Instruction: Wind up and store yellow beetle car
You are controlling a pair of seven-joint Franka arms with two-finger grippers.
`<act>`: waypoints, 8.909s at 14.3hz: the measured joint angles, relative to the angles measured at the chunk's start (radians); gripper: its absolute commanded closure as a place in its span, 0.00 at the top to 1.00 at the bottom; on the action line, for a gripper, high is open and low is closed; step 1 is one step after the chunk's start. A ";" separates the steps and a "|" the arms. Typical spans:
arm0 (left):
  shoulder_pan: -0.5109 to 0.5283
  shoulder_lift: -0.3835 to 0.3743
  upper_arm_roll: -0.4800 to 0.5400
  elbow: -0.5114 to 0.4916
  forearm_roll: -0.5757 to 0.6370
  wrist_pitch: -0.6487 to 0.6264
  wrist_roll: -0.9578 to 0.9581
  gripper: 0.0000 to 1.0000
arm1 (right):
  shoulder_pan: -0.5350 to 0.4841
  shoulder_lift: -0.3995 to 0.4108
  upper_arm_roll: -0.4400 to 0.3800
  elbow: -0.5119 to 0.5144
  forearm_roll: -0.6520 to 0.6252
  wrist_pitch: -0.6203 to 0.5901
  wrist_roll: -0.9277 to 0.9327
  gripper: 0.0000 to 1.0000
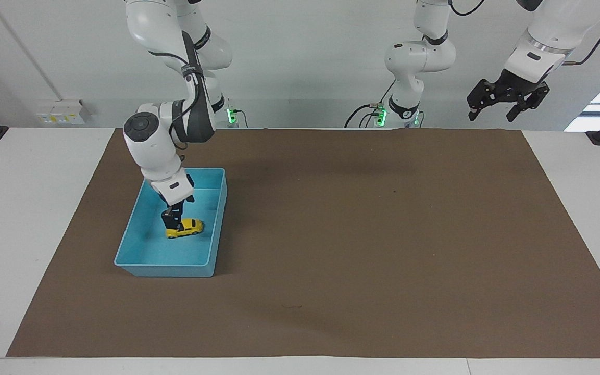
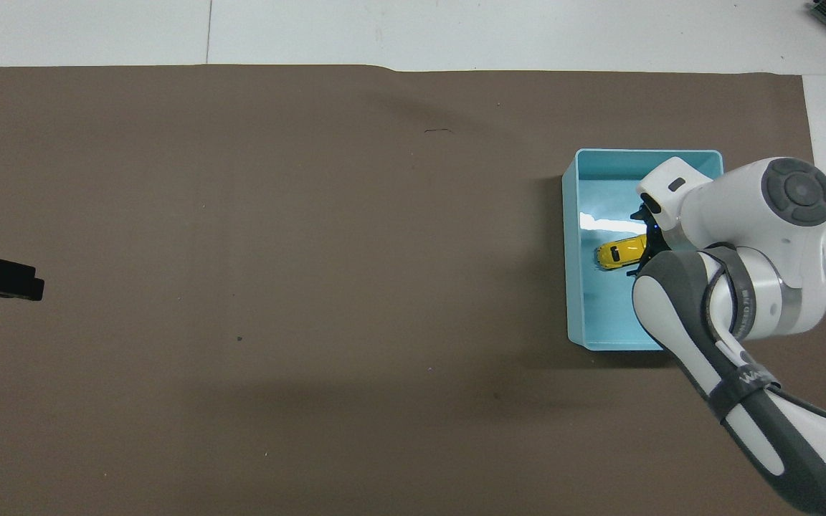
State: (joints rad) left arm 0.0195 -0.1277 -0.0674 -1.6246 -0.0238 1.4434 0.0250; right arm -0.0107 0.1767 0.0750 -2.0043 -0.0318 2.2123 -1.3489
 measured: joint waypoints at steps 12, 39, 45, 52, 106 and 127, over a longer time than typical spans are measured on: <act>0.000 0.000 0.000 0.000 0.000 0.000 0.000 1.00 | 0.001 -0.014 0.001 0.136 0.066 -0.147 0.014 1.00; 0.000 0.000 0.000 0.000 0.000 0.000 0.000 1.00 | -0.009 -0.143 -0.016 0.286 0.085 -0.437 0.763 1.00; 0.000 0.000 0.000 0.000 0.000 0.000 0.000 1.00 | -0.009 -0.178 -0.018 0.316 0.085 -0.508 0.905 1.00; 0.000 0.000 0.000 0.000 0.000 0.000 0.000 1.00 | -0.010 -0.180 -0.021 0.365 0.076 -0.569 1.130 1.00; 0.000 0.000 0.000 0.000 0.000 0.000 0.000 1.00 | -0.035 -0.201 -0.084 0.420 0.074 -0.681 1.447 1.00; 0.000 0.000 0.000 0.000 0.000 0.000 0.000 1.00 | -0.035 -0.224 -0.083 0.426 0.041 -0.681 1.447 1.00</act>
State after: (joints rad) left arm 0.0195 -0.1277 -0.0673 -1.6246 -0.0238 1.4434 0.0250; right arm -0.0453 -0.0472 -0.0083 -1.5783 0.0097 1.5318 0.0983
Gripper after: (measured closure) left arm 0.000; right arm 0.000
